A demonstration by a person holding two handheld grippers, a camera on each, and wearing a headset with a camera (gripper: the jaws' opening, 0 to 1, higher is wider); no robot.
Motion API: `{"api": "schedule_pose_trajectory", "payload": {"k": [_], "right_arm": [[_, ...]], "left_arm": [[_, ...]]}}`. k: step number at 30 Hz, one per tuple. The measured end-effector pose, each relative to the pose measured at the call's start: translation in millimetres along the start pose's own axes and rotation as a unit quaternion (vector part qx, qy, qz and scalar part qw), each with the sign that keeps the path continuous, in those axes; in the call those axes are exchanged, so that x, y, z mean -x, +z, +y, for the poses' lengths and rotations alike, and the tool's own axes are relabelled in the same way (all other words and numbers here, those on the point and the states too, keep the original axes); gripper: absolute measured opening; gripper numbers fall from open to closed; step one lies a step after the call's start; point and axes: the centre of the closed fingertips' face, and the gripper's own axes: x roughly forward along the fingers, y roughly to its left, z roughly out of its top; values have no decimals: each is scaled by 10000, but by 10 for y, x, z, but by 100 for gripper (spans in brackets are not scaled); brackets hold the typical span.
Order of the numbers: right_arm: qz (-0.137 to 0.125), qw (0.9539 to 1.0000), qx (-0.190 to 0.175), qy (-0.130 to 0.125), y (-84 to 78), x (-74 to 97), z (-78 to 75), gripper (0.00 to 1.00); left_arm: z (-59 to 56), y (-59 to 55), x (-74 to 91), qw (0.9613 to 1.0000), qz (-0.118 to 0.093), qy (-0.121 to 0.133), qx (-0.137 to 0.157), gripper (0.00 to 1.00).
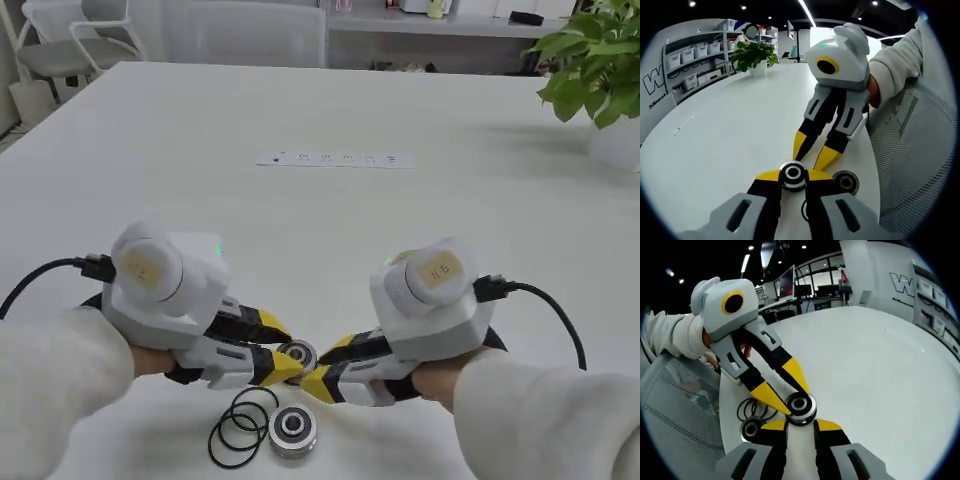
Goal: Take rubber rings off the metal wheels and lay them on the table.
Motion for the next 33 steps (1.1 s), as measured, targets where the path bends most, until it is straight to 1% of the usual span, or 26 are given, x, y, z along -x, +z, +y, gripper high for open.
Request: {"api": "schedule_pose_trajectory", "payload": {"k": [2,4,9,11,14,15,16,17,18,19,20,21,22,23,24,26,30,33], "right_arm": [[-27,10000,-24,3,5,-2,-3,16],[-31,10000,-51,3,2,1,-10,15],[73,10000,42,5,-28,22,-16,4],[64,9998,150,-72,-20,30,-49,0],[100,9997,180,-107,-17,29,-57,0],[144,9997,112,-149,-20,34,-70,0],[185,9995,-33,-234,-17,35,-106,0],[178,9991,-219,-312,-10,43,-135,0],[133,9987,-368,-323,9,52,-148,0],[37,9970,-692,-347,40,77,-168,0],[-95,9957,-827,-398,84,93,-209,0],[-240,9941,-1030,-224,147,119,-180,0],[-418,9921,-1174,-126,213,122,-157,0],[-186,9931,-1141,-175,140,123,-165,0],[-218,9954,-903,-244,149,105,-167,0],[-150,9953,-933,-216,151,101,-133,0],[-151,9961,-848,-197,169,107,-102,0],[-158,9971,-721,-199,178,103,-89,0]], "left_arm": [[-8,6,3,10000,3,3,0,7],[25,-32,20,10000,14,22,21,7],[32,-23,17,9999,-40,41,128,7],[26,-20,23,9997,-57,28,218,7],[15,-18,21,9997,-68,19,218,7],[12,-17,23,9998,-68,17,203,7],[10,-17,20,9998,-60,15,178,7],[10,-17,25,9999,-53,28,152,7],[15,-15,24,9999,-50,44,95,7],[20,-18,36,9999,-40,58,97,7],[26,-19,37,9999,-38,59,102,7],[28,-19,41,9999,-47,58,106,7],[23,-17,38,9999,-50,49,112,7],[19,-12,41,9999,-47,56,95,7],[17,-6,34,10000,-40,61,57,7],[6,-3,32,10000,-28,61,33,7],[-8,12,26,9999,7,98,-68,7],[-3,10,38,9999,-3,106,-64,7]]}}
